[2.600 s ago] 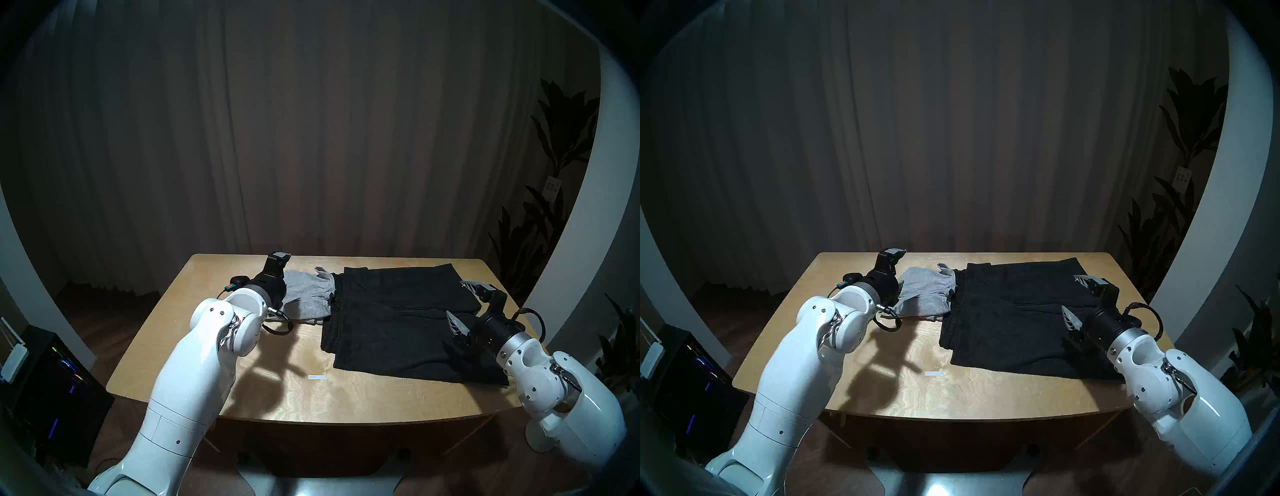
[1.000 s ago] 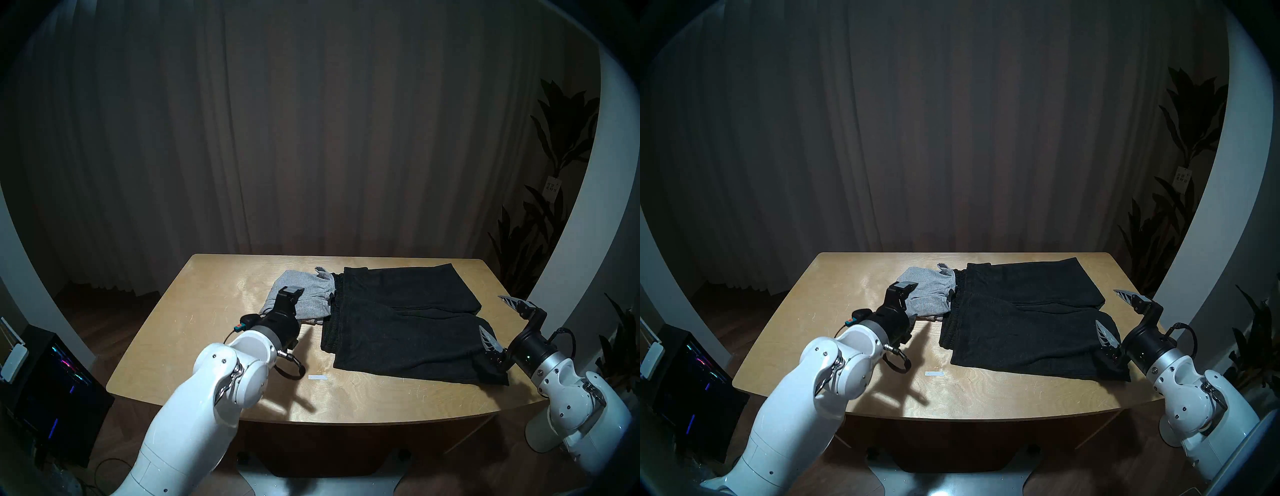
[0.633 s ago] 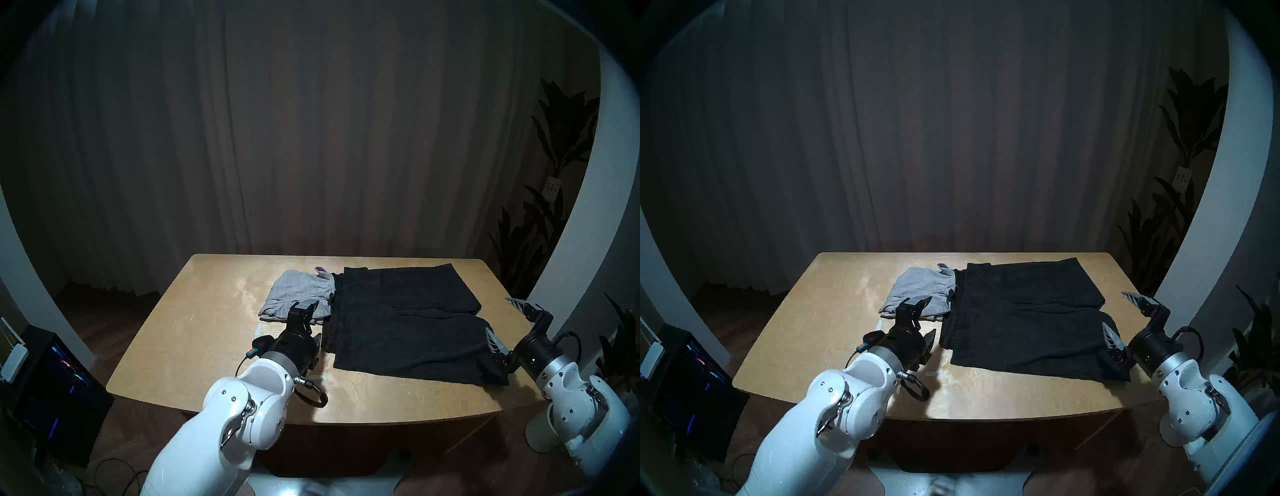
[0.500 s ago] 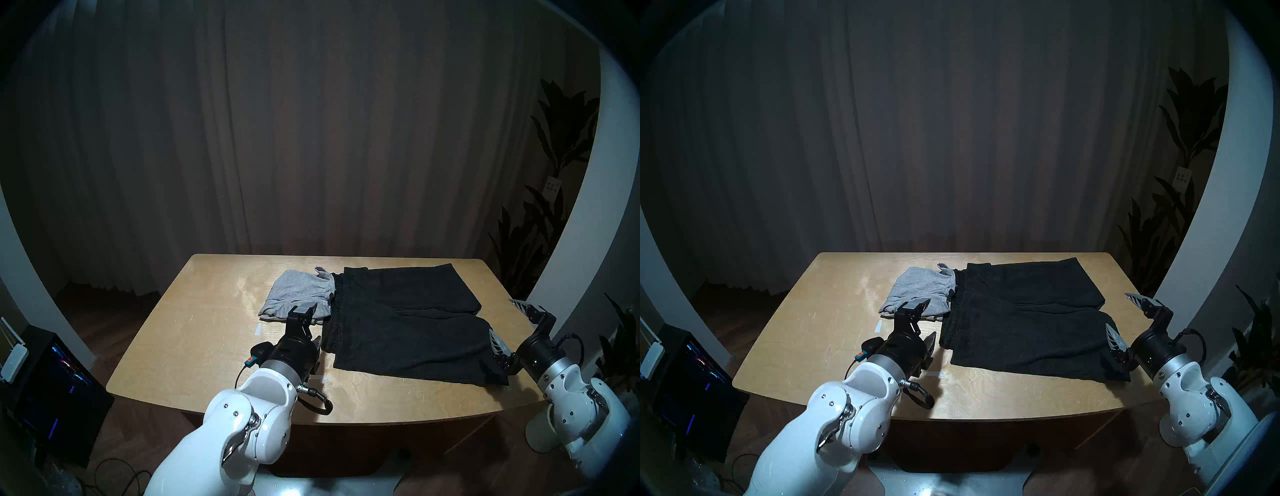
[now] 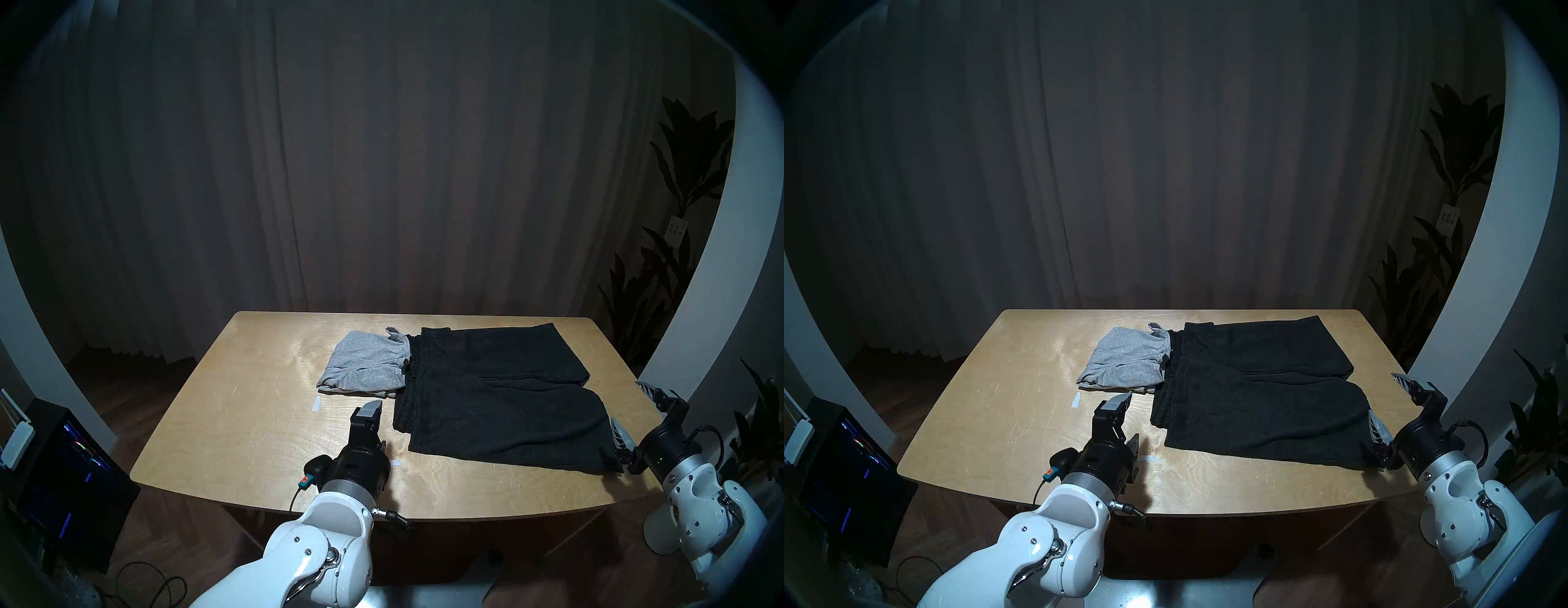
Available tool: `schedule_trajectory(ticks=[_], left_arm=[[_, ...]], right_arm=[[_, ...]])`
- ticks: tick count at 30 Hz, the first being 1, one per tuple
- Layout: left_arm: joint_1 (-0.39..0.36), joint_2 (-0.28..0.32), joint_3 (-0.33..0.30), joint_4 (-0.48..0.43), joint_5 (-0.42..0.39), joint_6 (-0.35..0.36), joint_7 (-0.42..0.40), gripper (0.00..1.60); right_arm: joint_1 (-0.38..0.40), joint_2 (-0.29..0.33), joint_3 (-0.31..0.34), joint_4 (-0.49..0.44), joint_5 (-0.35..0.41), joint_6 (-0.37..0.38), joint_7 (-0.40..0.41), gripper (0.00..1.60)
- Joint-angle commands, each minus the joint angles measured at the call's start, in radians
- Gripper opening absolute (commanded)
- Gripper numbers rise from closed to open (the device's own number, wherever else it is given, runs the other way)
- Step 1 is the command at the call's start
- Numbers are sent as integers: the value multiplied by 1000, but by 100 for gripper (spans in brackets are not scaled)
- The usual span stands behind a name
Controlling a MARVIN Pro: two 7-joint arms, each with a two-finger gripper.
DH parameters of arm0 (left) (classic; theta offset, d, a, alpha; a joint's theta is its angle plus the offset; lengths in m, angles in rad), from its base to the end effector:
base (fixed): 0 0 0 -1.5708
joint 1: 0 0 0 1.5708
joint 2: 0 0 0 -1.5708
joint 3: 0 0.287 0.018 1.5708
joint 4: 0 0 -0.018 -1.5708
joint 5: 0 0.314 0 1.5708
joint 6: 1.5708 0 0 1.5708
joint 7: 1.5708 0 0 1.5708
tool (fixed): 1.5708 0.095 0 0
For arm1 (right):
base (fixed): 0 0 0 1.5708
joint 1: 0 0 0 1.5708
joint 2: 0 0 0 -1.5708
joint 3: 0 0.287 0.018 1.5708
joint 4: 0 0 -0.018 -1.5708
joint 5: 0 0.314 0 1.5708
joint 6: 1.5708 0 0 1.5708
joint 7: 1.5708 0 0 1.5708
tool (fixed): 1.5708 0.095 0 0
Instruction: Fold pants twice and stack them
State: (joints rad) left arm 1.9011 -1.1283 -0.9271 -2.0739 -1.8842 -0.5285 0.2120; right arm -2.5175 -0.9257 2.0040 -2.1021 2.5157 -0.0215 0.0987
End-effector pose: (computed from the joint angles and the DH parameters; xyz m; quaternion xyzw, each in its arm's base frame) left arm 0.2458 -0.1220 -0.3115 0.6047 0.5428 0.3192 0.4877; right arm 0.2194 -0.1884 -0.2596 -0.4851 0.5958 -0.4161 0.4864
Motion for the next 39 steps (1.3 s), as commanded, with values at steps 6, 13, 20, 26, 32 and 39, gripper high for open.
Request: schedule_trajectory(ticks=[6,13,20,26,32,39], left_arm=[[-111,33,91,25,26,-28,-44,160],[-136,47,108,29,35,8,3,160],[-169,49,112,53,18,49,46,160],[-189,42,120,65,22,63,89,160],[-200,32,119,71,19,69,128,160],[-223,10,134,102,23,93,162,160]], right_arm=[[-1,-4,-2,-5,5,-2,-8,160],[-4,9,-23,26,-9,-3,-26,160],[-6,-7,-33,16,-16,-34,-41,160],[-36,-19,-23,-5,-24,-44,-48,160],[-107,-57,18,-48,-27,-65,-61,160],[-128,-68,25,-30,-42,-78,-71,160]])
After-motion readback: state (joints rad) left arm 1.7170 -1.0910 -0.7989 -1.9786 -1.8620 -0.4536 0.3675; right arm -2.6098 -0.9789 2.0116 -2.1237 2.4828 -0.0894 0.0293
